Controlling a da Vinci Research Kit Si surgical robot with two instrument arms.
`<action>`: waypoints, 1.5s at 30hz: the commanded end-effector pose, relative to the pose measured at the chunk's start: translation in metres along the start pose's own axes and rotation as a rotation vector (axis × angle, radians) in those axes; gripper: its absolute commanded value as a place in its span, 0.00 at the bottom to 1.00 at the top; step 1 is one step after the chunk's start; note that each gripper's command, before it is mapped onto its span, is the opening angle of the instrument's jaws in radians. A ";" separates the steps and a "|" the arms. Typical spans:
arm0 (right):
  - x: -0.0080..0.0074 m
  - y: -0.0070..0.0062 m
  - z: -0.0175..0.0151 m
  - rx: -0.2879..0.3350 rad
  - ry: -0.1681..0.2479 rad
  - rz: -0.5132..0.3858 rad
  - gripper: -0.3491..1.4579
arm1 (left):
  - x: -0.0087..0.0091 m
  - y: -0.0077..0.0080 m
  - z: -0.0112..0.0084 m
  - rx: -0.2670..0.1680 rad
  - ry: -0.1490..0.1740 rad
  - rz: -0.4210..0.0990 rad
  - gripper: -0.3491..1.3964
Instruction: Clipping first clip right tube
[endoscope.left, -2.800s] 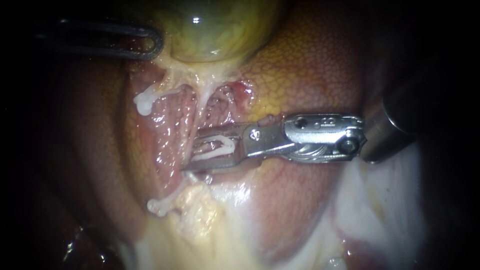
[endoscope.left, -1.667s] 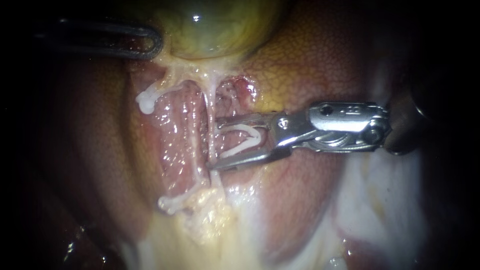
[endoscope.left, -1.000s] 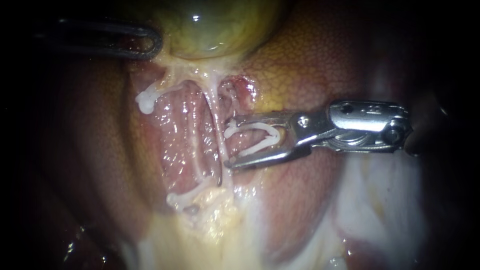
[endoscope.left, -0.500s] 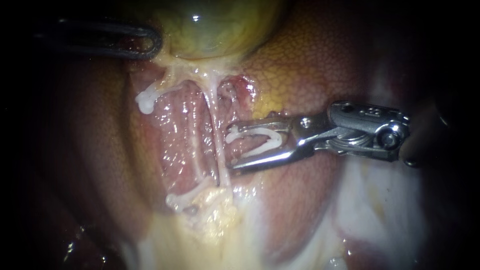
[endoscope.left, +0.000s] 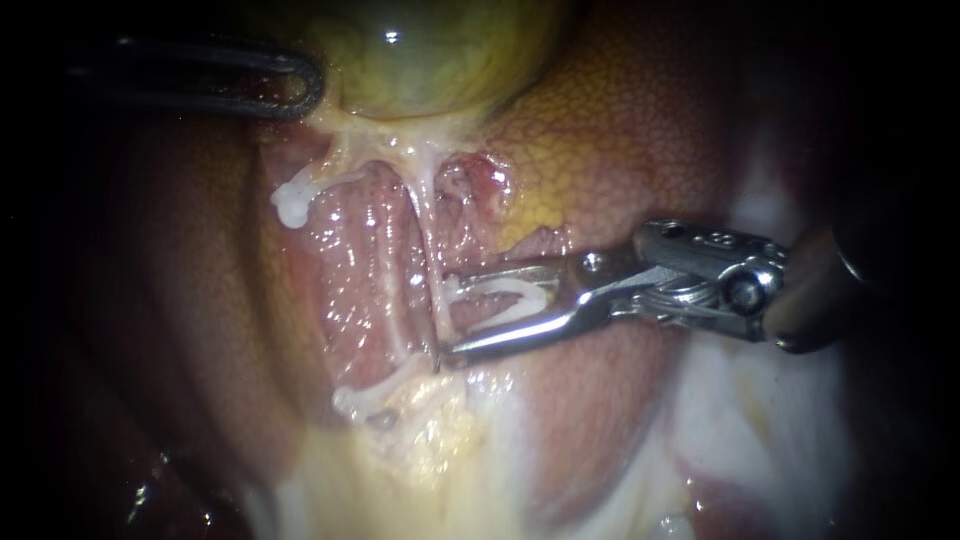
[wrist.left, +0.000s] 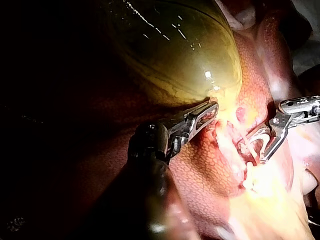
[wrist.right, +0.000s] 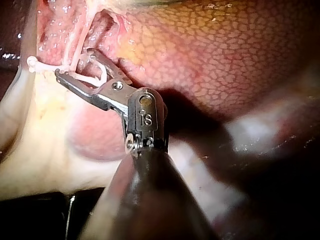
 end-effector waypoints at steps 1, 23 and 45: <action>0.0000 0.0000 0.0001 0.014 0.012 -0.001 0.46 | 0.0001 0.0000 0.0001 0.000 0.000 0.000 0.00; 0.0005 -0.0024 0.0031 0.209 0.108 -0.015 0.44 | 0.0001 0.0000 0.0001 -0.001 0.000 0.000 0.00; 0.0016 -0.0064 0.0041 0.257 0.096 -0.007 0.40 | 0.0001 0.0000 0.0001 -0.001 0.000 0.000 0.00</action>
